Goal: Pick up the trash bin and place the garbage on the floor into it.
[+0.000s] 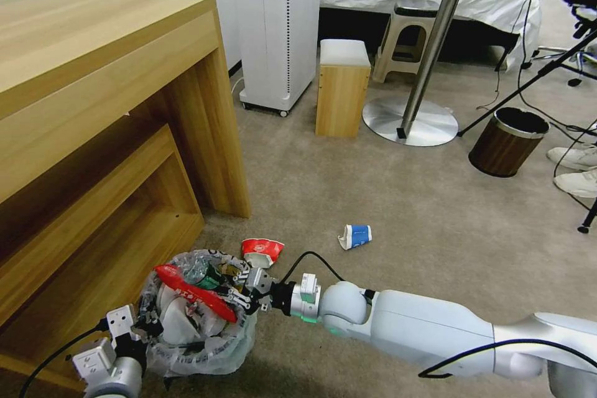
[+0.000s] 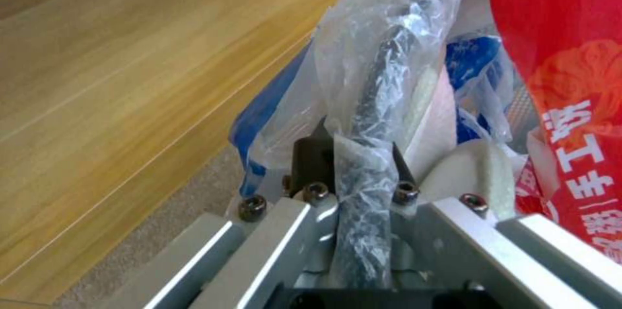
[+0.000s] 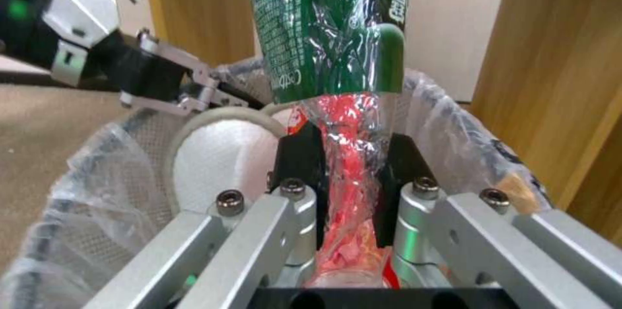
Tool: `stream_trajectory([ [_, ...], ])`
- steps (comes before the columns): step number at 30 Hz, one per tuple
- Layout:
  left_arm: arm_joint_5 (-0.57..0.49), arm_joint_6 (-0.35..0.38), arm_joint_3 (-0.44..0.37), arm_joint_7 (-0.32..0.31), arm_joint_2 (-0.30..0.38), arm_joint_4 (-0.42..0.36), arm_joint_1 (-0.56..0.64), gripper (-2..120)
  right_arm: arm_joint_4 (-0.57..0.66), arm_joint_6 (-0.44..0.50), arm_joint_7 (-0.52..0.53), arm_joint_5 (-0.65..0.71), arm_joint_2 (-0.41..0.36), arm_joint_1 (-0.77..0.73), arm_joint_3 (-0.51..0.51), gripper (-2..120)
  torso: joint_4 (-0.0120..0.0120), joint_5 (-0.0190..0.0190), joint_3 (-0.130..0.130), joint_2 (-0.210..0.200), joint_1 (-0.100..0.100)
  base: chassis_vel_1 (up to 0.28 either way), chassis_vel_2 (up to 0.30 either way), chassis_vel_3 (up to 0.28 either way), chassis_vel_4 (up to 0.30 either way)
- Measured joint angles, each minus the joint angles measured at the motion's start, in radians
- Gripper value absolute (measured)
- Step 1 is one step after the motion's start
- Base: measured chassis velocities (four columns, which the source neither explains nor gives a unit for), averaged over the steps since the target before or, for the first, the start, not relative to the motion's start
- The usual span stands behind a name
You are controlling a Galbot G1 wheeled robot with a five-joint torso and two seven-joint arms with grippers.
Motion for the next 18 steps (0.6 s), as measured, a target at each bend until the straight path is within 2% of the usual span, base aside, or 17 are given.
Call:
stream_trajectory([
  [9,-0.038,0.038,0.006,-0.011,0.009,-0.068,0.048,1,-0.018,-0.017,0.003,-0.034,0.012,0.024,-0.041,11,0.0000,0.0000,0.000,0.000,0.000,0.000,0.000,0.000,0.000],
  [18,-0.042,0.043,0.004,-0.012,0.013,-0.104,0.080,1,-0.028,-0.056,0.045,-0.082,0.009,0.024,-0.061,11,-0.0001,0.0000,0.000,0.000,0.000,0.000,0.000,0.000,0.000],
])
